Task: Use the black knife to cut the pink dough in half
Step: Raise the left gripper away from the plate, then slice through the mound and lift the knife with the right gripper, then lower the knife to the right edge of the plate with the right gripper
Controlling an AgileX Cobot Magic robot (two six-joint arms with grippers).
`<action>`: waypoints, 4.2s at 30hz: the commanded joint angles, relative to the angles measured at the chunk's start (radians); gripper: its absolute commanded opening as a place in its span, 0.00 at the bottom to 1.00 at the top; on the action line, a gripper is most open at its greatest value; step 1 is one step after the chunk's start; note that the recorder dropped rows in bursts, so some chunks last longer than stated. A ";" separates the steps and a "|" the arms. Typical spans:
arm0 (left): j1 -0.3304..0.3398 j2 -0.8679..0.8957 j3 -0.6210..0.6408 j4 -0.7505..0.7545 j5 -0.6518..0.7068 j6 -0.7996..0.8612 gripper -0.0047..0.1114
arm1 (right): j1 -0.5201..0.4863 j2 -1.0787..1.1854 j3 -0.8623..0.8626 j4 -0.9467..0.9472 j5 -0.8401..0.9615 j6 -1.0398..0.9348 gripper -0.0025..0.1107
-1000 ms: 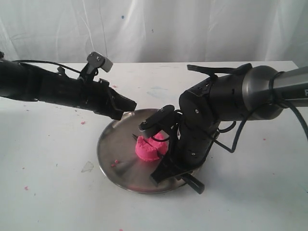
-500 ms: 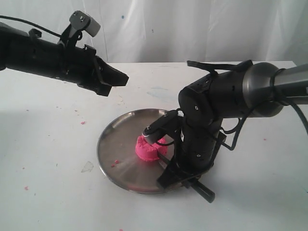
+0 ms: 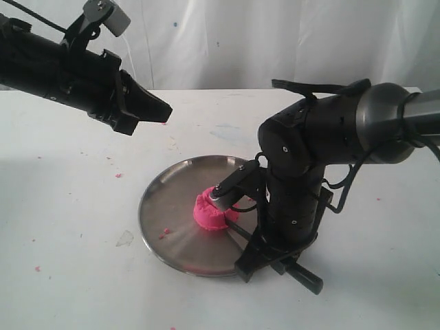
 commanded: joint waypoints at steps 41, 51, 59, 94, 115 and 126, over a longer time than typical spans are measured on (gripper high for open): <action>0.003 -0.017 0.008 0.006 0.032 -0.025 0.04 | -0.006 0.094 -0.141 0.114 0.172 -0.185 0.02; 0.003 -0.017 0.008 0.006 0.032 -0.025 0.04 | -0.006 0.094 -0.141 -0.174 0.149 0.048 0.02; 0.003 -0.067 0.008 -0.065 0.043 -0.034 0.04 | -0.006 -0.064 -0.107 -0.097 -0.064 0.080 0.02; 0.003 -0.124 0.008 -0.129 0.133 -0.034 0.04 | -0.058 -0.289 0.489 0.690 -0.991 0.340 0.02; 0.003 -0.124 0.008 -0.114 0.131 -0.034 0.04 | -0.058 -0.050 0.337 0.855 -0.902 0.243 0.02; 0.003 -0.124 0.008 -0.114 0.131 -0.034 0.04 | -0.058 -0.017 0.333 0.871 -0.910 0.238 0.09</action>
